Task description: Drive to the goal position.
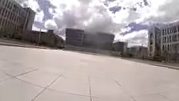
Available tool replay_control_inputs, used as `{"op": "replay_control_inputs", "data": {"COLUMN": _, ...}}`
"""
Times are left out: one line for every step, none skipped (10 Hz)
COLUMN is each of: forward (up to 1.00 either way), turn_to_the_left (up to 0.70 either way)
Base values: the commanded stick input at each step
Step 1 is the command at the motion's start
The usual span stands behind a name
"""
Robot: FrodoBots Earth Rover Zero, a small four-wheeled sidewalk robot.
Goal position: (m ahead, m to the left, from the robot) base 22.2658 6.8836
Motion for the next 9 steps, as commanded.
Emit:
{"op": "replay_control_inputs", "data": {"forward": 0.70, "turn_to_the_left": 0.00}}
{"op": "replay_control_inputs", "data": {"forward": 0.70, "turn_to_the_left": 0.00}}
{"op": "replay_control_inputs", "data": {"forward": 0.70, "turn_to_the_left": 0.00}}
{"op": "replay_control_inputs", "data": {"forward": 0.70, "turn_to_the_left": 0.00}}
{"op": "replay_control_inputs", "data": {"forward": 0.70, "turn_to_the_left": 0.00}}
{"op": "replay_control_inputs", "data": {"forward": 0.70, "turn_to_the_left": 0.00}}
{"op": "replay_control_inputs", "data": {"forward": 0.70, "turn_to_the_left": 0.00}}
{"op": "replay_control_inputs", "data": {"forward": 0.70, "turn_to_the_left": 0.00}}
{"op": "replay_control_inputs", "data": {"forward": 0.70, "turn_to_the_left": 0.00}}
